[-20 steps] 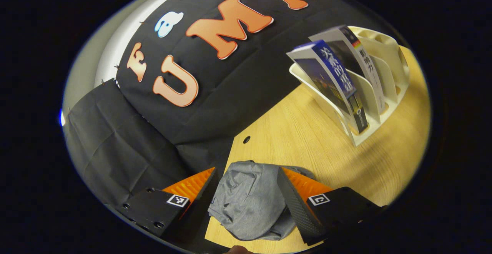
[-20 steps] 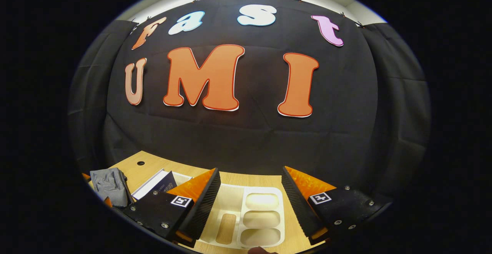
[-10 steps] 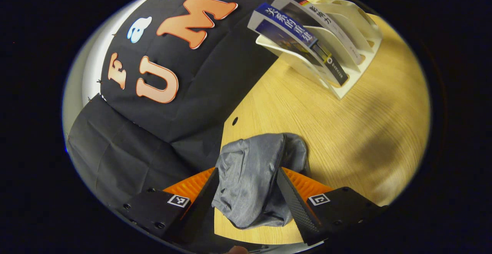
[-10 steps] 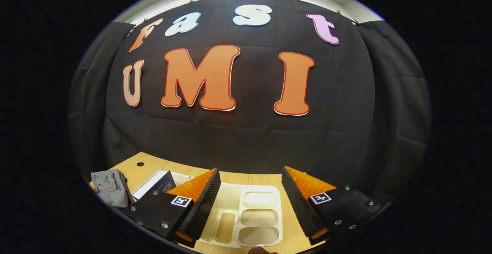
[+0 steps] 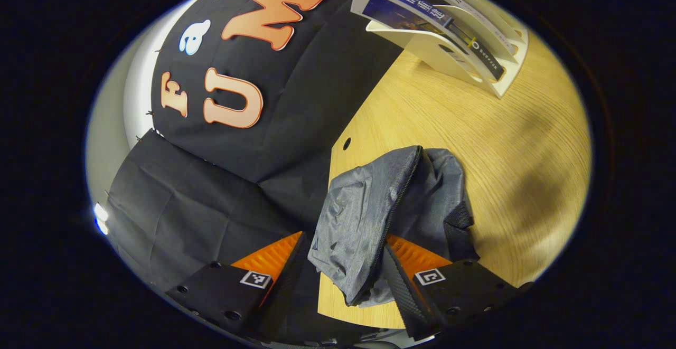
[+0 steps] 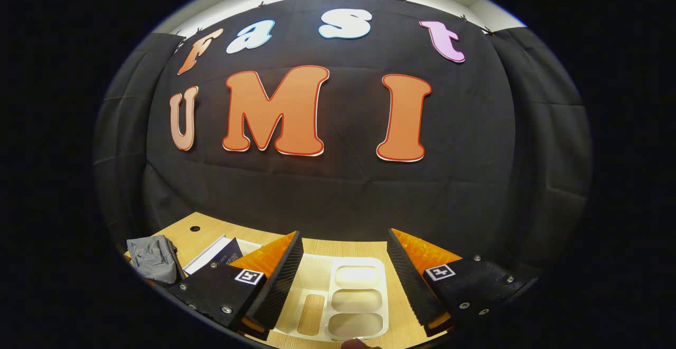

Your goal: Open the schoolbag, grab two books from the bookshelf and put them into the schoolbag.

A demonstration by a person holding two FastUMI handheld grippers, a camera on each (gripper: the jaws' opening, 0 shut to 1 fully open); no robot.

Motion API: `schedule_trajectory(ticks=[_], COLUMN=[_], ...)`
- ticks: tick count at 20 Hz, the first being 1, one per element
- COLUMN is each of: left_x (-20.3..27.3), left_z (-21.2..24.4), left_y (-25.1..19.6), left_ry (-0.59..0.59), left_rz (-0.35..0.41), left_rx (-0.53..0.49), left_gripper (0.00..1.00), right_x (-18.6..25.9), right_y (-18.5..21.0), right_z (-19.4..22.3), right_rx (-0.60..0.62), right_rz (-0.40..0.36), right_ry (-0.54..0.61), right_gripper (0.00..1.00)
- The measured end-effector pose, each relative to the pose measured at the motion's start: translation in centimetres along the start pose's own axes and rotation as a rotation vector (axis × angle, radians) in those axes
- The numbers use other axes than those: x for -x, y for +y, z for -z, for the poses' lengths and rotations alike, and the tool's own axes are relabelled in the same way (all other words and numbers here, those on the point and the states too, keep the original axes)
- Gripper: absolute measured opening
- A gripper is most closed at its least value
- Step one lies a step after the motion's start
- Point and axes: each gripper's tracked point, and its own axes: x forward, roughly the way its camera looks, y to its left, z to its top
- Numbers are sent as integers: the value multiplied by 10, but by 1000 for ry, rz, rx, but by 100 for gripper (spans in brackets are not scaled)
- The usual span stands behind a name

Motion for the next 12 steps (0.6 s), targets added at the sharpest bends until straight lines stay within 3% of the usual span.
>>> schedule_trajectory(ticks=[3, 6, 9, 10, 11, 12], left_x=[-15, -27, -30, -33, -36, -39], left_z=[3, 2, 1, 2, 2, 3], left_y=[7, 11, 24, 26, 30, 32], left_ry=[36, 35, 1, -6, -20, -22], left_rz=[8, 17, 19, 33, 42, 60], left_rx=[1, 4, 28, 38, 50, 60], left_gripper=[78, 68, 44, 47, 31, 27], right_x=[1, 7, 14, 16, 19, 23], right_y=[-5, -11, -15, -16, -15, -12], right_z=[-2, -5, -8, -10, -12, -14], right_rx=[-1, -11, -3, -2, -6, -11], right_rz=[7, 24, 64, 84, 97, 116], right_ry=[-10, -12, -19, -20, -21, -24], right_gripper=[95, 95, 95, 95, 95, 95])
